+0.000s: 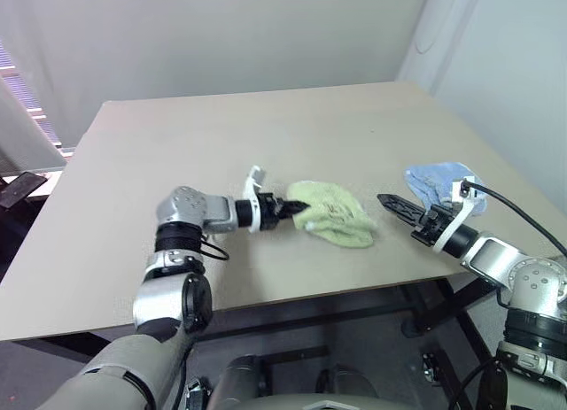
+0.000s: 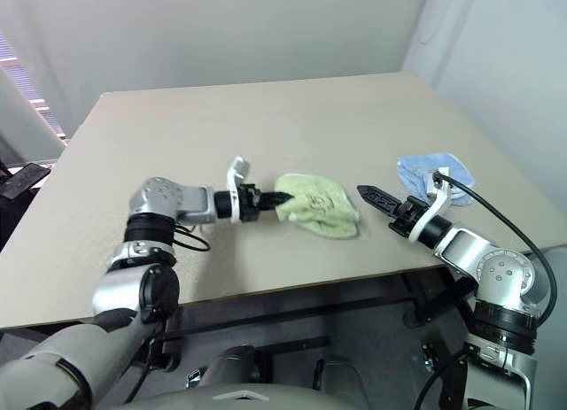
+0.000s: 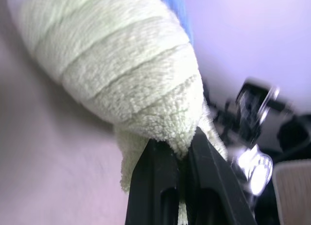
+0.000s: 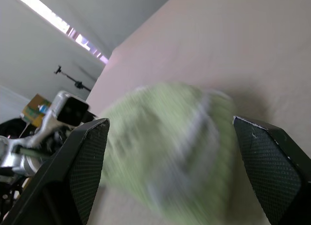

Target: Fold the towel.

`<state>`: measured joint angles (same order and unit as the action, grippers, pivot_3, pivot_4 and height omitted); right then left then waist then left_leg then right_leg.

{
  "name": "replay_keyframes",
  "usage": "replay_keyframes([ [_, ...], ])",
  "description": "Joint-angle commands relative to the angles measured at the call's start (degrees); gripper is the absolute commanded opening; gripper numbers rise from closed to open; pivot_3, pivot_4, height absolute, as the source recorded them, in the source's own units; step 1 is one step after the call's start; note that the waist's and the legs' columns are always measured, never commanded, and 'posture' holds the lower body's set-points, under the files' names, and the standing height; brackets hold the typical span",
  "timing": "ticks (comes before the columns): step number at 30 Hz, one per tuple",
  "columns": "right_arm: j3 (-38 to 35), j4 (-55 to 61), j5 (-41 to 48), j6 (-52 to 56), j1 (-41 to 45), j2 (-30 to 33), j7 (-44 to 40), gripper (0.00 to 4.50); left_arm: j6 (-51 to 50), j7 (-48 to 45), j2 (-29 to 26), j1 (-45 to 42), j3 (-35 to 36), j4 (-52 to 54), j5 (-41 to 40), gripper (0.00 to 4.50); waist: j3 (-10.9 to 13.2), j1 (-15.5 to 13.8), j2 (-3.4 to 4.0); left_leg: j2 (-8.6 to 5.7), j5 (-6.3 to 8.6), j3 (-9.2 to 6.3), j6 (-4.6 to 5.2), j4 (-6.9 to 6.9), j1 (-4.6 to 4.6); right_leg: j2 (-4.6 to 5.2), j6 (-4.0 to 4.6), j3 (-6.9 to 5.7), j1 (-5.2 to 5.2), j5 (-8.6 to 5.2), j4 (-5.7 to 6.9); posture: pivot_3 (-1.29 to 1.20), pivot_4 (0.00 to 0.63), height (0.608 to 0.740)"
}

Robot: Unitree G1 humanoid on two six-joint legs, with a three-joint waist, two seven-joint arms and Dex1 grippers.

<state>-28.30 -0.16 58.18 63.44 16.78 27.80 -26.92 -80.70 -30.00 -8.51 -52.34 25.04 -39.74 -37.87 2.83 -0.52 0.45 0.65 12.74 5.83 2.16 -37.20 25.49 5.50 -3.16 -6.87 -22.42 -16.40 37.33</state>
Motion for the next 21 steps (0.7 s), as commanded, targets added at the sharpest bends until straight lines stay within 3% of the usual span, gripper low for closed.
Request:
replay_keyframes([
  [1, -0.4, 1.0, 1.5, -1.1, 0.9, -0.3, -0.8, 4.23, 2.5, 2.8, -4.0, -1.6, 5.8, 0.1, -1.7, 0.05, 0.0, 0.4, -0.02, 0.0, 0.0, 0.02, 0.01, 0.0, 0.0, -0.01, -0.01, 0.03, 0.04, 0.01, 0.01, 0.0, 0.0, 0.724],
  [8, 2.2, -1.9, 0.1, -1.6, 3.5, -0.4, -2.1, 4.23, 8.1, 7.0, -11.5, 0.1, 10.8, 1.3, -1.3, 0.05, 0.0, 1.3, -0.04, 0.02, -0.01, 0.06, 0.02, 0.04, -0.01, -0.05, -0.03, 0.07, 0.05, 0.01, 0.11, 0.0, 0.0, 0.724],
  [14, 5.8, -7.1, -2.4, -2.7, 7.3, -0.3, -5.2, 4.23, 18.5, 12.0, -21.9, 0.6, 17.3, 1.5, -0.6, 0.05, 0.1, 1.6, -0.12, 0.05, -0.01, 0.12, -0.01, 0.1, -0.02, -0.07, -0.02, 0.16, -0.13, 0.01, 0.13, 0.0, 0.0, 0.724],
  [21, 10.2, -11.9, -6.1, -4.4, 10.6, -0.4, -9.5, 4.23, 21.5, 19.2, -26.3, 5.9, 23.6, 8.7, -2.6, 0.05, 0.1, 1.2, -0.14, 0.02, 0.0, 0.17, -0.02, 0.12, -0.02, -0.01, -0.01, 0.19, -0.23, 0.02, 0.13, 0.0, 0.0, 0.724],
])
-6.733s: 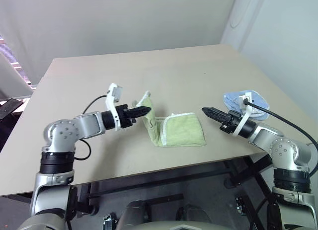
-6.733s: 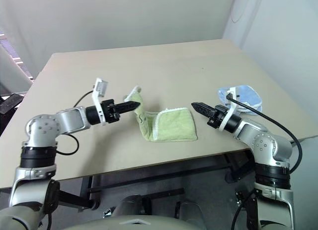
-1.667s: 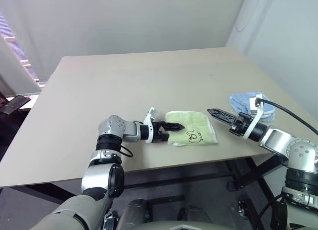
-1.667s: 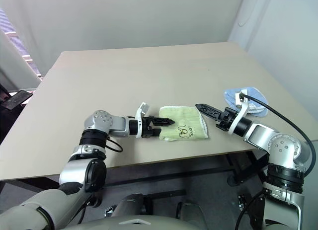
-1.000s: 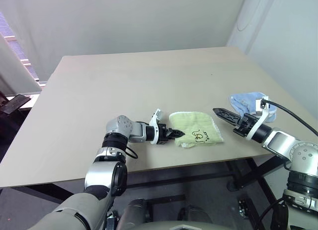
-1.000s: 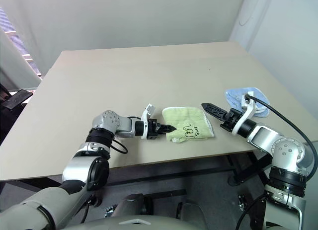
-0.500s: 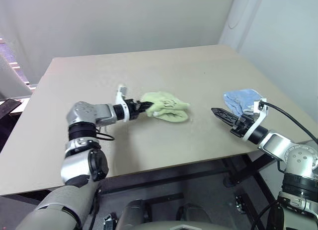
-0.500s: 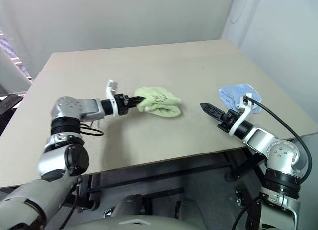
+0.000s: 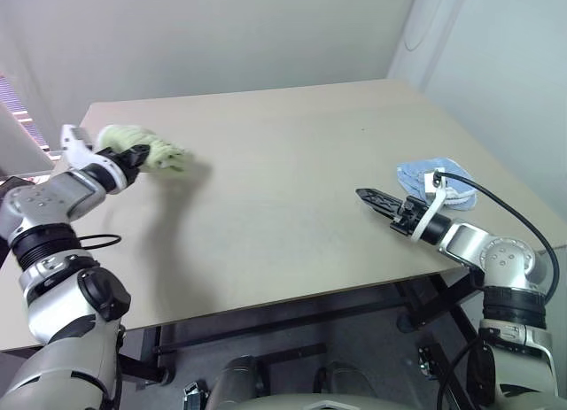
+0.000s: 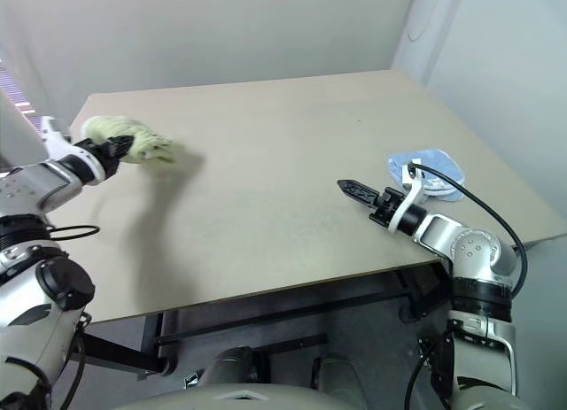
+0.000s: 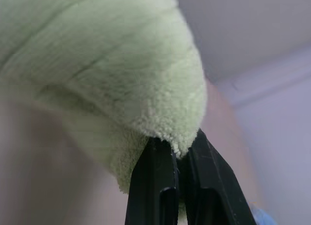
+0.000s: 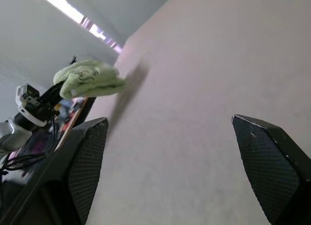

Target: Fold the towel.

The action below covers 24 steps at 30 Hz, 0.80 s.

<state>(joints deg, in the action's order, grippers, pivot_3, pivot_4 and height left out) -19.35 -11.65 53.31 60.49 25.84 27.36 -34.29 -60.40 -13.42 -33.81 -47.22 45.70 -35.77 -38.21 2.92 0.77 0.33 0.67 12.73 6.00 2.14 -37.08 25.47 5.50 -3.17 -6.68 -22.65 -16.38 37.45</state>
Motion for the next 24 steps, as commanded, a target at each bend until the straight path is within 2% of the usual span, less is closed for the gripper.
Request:
replay_keyframes([
  [1, 2.1, -0.9, -1.9, -1.7, 2.0, 0.0, -2.9, 4.23, 0.8, 4.4, -0.6, 2.1, 5.2, 6.1, -3.3, 0.05, 0.0, 0.0, -0.02, 0.0, 0.0, 0.0, 0.0, 0.0, 0.0, 0.01, 0.0, 0.0, 0.0, 0.0, 0.0, 0.0, 0.0, 0.724],
  [3, 3.7, -2.2, -3.2, -2.3, 3.1, 0.1, -4.5, 4.23, -0.5, 7.9, 0.9, 5.0, 9.1, 9.2, -5.5, 0.05, 0.0, 0.2, -0.02, 0.0, 0.01, 0.01, -0.01, 0.0, 0.0, 0.02, 0.01, 0.03, 0.0, 0.0, -0.01, 0.0, 0.0, 0.724],
  [6, 5.5, -3.4, -5.0, -3.1, 4.0, 0.5, -6.6, 4.23, -0.6, 10.9, 3.6, 8.7, 11.2, 13.7, -7.3, 0.05, 0.0, 0.1, -0.02, 0.0, 0.0, 0.03, -0.01, 0.0, -0.02, 0.01, 0.0, 0.06, 0.0, 0.01, 0.01, 0.0, 0.0, 0.724],
  [12, 9.6, -4.2, -8.7, -3.5, 5.0, 2.1, -11.8, 4.23, -0.6, 22.4, 11.9, 18.7, 17.0, 23.7, -10.5, 0.05, 0.0, 0.2, -0.06, 0.0, 0.0, 0.06, -0.01, -0.01, -0.04, 0.01, 0.01, 0.1, 0.01, 0.01, 0.03, 0.0, 0.0, 0.724],
  [18, 9.9, -5.1, -10.5, -3.8, 5.6, 1.5, -13.2, 4.23, -0.1, 29.2, 20.1, 21.7, 17.5, 33.6, -17.9, 0.05, -0.1, -0.1, -0.12, 0.0, 0.01, 0.06, -0.01, -0.06, -0.04, 0.02, 0.08, 0.09, 0.03, 0.05, 0.03, 0.0, 0.0, 0.724],
  [24, 9.3, -4.7, -11.3, -4.1, 5.2, 0.7, -13.2, 4.23, 0.4, 32.3, 23.6, 22.5, 14.0, 36.5, -22.9, 0.05, -0.1, -0.1, -0.13, 0.0, 0.01, 0.07, -0.01, -0.1, -0.05, 0.01, 0.08, 0.09, 0.06, 0.11, -0.01, 0.0, 0.0, 0.724],
])
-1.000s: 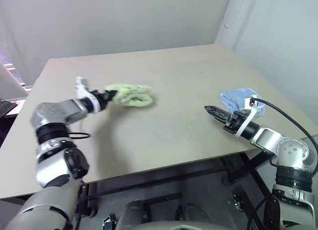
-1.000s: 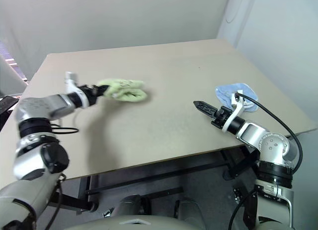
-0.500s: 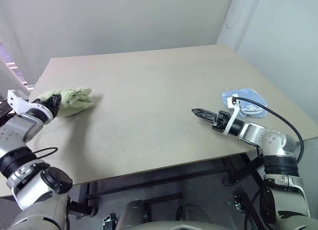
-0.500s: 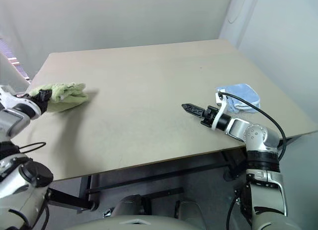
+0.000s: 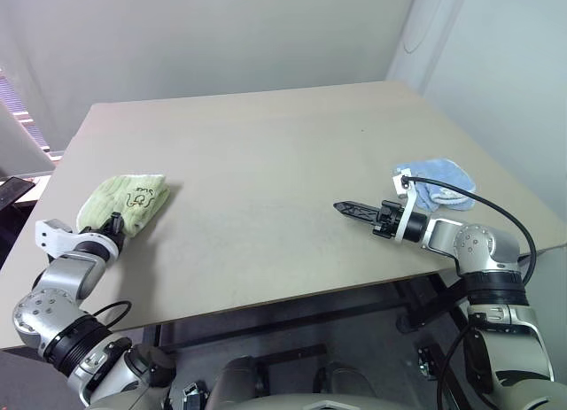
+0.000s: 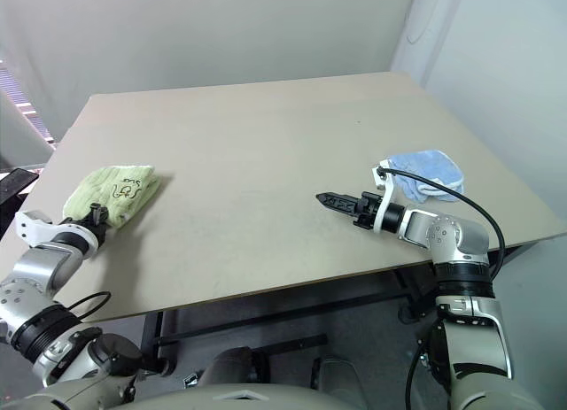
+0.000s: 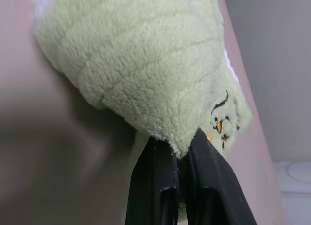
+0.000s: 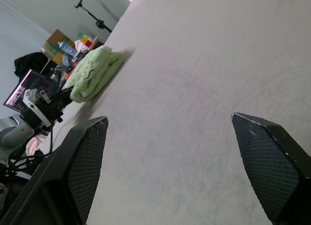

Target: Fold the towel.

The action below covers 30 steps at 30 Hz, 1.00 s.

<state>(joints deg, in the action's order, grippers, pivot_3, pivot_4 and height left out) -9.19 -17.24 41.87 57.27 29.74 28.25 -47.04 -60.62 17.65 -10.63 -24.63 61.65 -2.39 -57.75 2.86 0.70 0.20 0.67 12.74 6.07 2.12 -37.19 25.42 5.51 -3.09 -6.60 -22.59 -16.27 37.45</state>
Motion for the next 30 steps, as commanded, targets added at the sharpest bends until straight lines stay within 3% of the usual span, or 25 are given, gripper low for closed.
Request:
replay_keyframes([
  [1, -1.0, 1.0, 0.0, -1.0, 1.1, -0.2, -0.4, 4.23, 0.8, 1.8, 0.6, 0.0, -2.3, 3.1, -4.0, 0.05, 0.0, 0.0, 0.0, 0.0, 0.0, 0.0, 0.0, 0.0, 0.0, 0.0, 0.0, 0.0, 0.0, 0.0, 0.0, 0.0, 0.0, 0.724],
  [4, -1.2, 2.0, 0.0, -1.1, 0.3, 0.0, -0.4, 4.23, 1.9, 2.4, 0.6, 0.4, -3.5, 1.8, -5.0, 0.05, 0.0, 0.0, 0.0, 0.0, 0.0, 0.01, 0.0, 0.0, 0.0, -0.01, 0.0, 0.0, 0.01, 0.0, 0.0, 0.0, 0.0, 0.724],
  [5, -1.2, 2.4, -0.1, -1.2, -0.1, 0.1, -0.3, 4.23, 2.2, 2.7, 0.6, 0.6, -4.1, 1.3, -5.0, 0.3, 0.0, 0.0, 0.0, 0.0, 0.0, 0.01, 0.0, 0.0, 0.0, -0.01, 0.0, 0.0, 0.01, 0.0, -0.01, 0.0, 0.0, 0.724],
  [17, -0.9, 8.0, -1.0, -3.1, -3.5, 1.2, -1.2, 4.23, 3.1, 1.1, -1.6, 4.0, -9.6, 0.2, -8.1, 4.47, 0.0, -0.1, 0.0, 0.0, 0.0, 0.01, 0.0, 0.01, 0.0, -0.01, 0.02, -0.01, 0.01, -0.01, -0.04, 0.0, 0.0, 0.724],
  [24, -0.7, 12.1, -1.4, -5.1, -5.7, 3.0, -2.7, 4.23, -5.5, -6.9, -9.6, 17.3, -17.0, 8.3, -10.9, 4.47, 0.0, 0.5, 0.03, 0.01, 0.01, 0.01, 0.0, 0.12, -0.03, -0.02, 0.18, 0.02, -0.03, -0.1, -0.11, 0.0, 0.0, 0.724],
  [27, -1.3, 14.7, -2.4, -8.4, -6.9, 3.9, -2.7, 4.23, -3.3, -24.9, -17.5, 26.0, -26.1, 17.2, -7.3, 4.47, 0.0, 0.5, 0.12, 0.01, 0.01, 0.03, -0.02, 0.2, -0.04, -0.02, 0.2, 0.06, -0.08, -0.12, -0.16, 0.0, 0.0, 0.724],
  [30, -6.4, 18.1, -2.4, -18.2, -8.4, 1.2, -1.0, 4.23, 13.8, -44.0, -22.9, 31.4, -33.7, 23.6, 4.4, 4.47, 0.1, -0.2, 0.18, 0.0, 0.02, 0.15, -0.05, 0.42, 0.02, 0.0, 0.26, 0.08, -0.13, -0.09, -0.43, 0.0, 0.0, 0.724],
])
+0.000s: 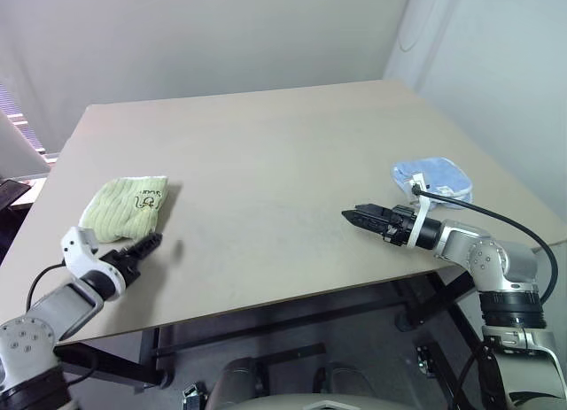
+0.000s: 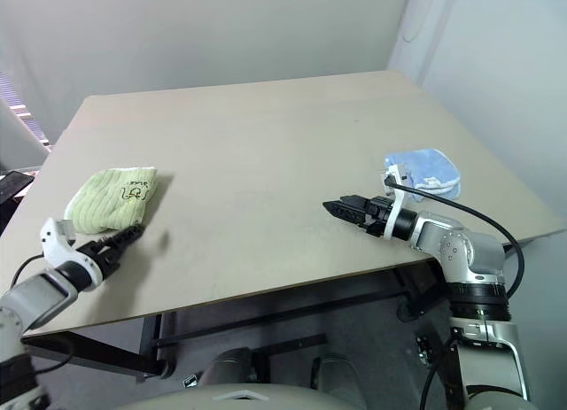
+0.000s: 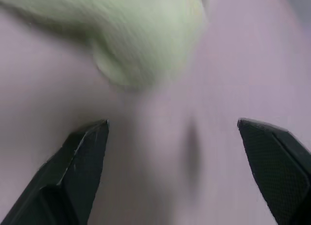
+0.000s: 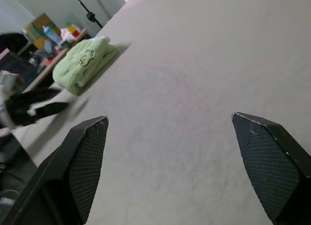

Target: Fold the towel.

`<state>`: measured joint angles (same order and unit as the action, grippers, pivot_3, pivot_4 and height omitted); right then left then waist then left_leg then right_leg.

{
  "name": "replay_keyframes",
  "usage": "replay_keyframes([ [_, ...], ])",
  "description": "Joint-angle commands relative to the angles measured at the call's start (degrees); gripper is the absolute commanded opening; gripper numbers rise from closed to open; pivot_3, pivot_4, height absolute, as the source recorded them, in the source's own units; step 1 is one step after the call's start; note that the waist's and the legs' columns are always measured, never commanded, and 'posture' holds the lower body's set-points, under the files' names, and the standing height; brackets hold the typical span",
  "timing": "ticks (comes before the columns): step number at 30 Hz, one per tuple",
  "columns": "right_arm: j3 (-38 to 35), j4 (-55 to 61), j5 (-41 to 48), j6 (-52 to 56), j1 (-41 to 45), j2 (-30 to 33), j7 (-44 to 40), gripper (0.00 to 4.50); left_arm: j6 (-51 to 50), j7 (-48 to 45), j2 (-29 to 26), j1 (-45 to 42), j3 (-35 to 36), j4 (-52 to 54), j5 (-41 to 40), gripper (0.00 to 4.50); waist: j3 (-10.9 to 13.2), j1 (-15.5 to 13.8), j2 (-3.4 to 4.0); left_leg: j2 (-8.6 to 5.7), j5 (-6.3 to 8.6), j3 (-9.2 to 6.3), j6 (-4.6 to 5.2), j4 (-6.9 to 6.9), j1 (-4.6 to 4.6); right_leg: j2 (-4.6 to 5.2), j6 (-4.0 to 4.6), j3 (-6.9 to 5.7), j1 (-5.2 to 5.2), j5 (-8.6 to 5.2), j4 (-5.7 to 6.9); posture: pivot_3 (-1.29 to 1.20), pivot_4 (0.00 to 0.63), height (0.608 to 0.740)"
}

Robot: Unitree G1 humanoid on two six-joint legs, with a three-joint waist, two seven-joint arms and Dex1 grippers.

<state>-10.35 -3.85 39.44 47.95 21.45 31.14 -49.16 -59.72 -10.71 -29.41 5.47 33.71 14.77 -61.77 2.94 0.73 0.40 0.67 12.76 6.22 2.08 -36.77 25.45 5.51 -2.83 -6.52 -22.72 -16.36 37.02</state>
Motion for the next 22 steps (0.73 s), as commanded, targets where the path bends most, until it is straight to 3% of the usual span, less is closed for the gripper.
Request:
replay_keyframes([
  [1, -5.6, 5.2, -0.6, -10.8, -0.6, -1.9, 1.7, 4.23, 16.8, -20.2, -5.5, 1.7, -8.1, 7.0, 11.3, 4.47, 0.0, -0.4, 0.0, 0.0, -0.02, 0.07, -0.03, 0.22, 0.01, 0.0, 0.02, 0.01, -0.01, 0.04, -0.13, 0.0, 0.0, 0.724],
  [3, -4.9, 5.4, -0.4, -9.9, -1.2, -0.5, 0.7, 4.23, 24.0, -27.1, -6.7, 0.1, -11.8, 6.4, 15.5, 4.47, -0.1, -1.3, -0.1, 0.07, -0.12, 0.64, -0.2, 1.28, 0.08, 0.02, 0.18, 0.04, 0.03, 0.48, -0.72, 0.0, 0.0, 0.724],
  [4, -4.8, 6.2, -0.5, -10.5, -1.7, -0.2, 0.3, 4.23, 27.0, -28.8, -7.1, -1.9, -13.6, 4.9, 18.0, 4.47, -0.2, -1.6, -0.21, 0.24, -0.2, 1.63, -0.32, 2.2, -0.04, 0.14, 0.37, 0.36, -0.14, 0.59, -0.54, 0.0, 0.0, 0.724],
  [6, -4.4, 6.5, -1.5, -12.5, -2.8, 0.9, -0.7, 4.23, 33.6, -34.2, -6.1, -8.1, -17.7, 2.8, 20.8, 4.47, -0.1, -2.1, -0.6, 0.18, -0.4, 3.07, -0.62, 2.6, -0.6, 0.72, 0.23, 0.92, -0.81, -0.03, 0.05, 0.0, 0.0, 0.724],
  [7, -3.8, 6.6, -2.2, -13.0, -3.2, 1.3, -0.9, 4.23, 34.9, -36.7, -5.9, -10.2, -18.9, 1.9, 21.0, 4.47, -0.1, -2.2, -0.29, 0.2, -0.57, 3.07, -0.93, 2.0, -0.83, 1.13, 0.17, 0.78, -0.97, -0.23, 0.16, 0.0, 0.0, 0.724],
  [8, -2.9, 7.0, -2.7, -13.5, -3.6, 1.4, -1.3, 4.23, 35.9, -38.8, -5.9, -11.7, -19.5, 0.8, 21.0, 4.47, -0.1, -1.7, 0.08, 0.25, -0.89, 1.95, -1.64, 1.27, -0.78, 1.04, 0.35, 0.56, -0.87, -0.29, 0.19, 0.0, 0.0, 0.724],
  [9, -2.0, 7.5, -3.6, -14.6, -4.3, 2.0, -2.4, 4.23, 36.8, -41.4, -5.4, -13.7, -20.7, -0.2, 20.6, 4.47, 0.0, -1.3, 0.24, 0.16, -0.32, 0.23, -1.37, 0.51, -0.76, 0.9, 0.38, 0.22, -0.72, -0.3, 0.2, 0.0, 0.0, 0.724],
  [10, -1.3, 8.1, -4.2, -15.4, -4.6, 2.0, -2.7, 4.23, 37.8, -43.5, -5.1, -15.1, -21.3, -1.4, 20.5, 4.47, 0.0, -0.7, 0.26, 0.13, -0.12, -0.02, -1.05, 0.7, -0.73, 0.92, 0.36, -0.13, -0.47, -0.29, 0.03, 0.0, 0.0, 0.724],
  [15, -0.1, 8.8, -4.5, -15.9, -5.9, 4.3, -6.2, 4.23, 42.5, -54.8, -5.8, -21.0, -25.9, -8.8, 23.2, 4.47, 0.1, 0.2, 0.17, 0.15, 0.21, 0.27, -0.1, 0.63, -0.72, 0.85, -0.52, -0.36, 0.07, 0.2, -0.29, 0.0, 0.0, 0.724],
  [22, -1.4, 6.4, -4.3, -15.9, -5.3, 5.6, -7.1, 4.23, 44.2, -62.0, -5.7, -23.7, -29.1, -13.5, 25.6, 4.47, 0.1, -0.1, 0.1, 0.35, 0.21, 0.21, -0.08, 0.06, -0.72, 0.66, -0.56, -0.42, 0.18, 0.22, 0.13, 0.0, 0.0, 0.724],
])
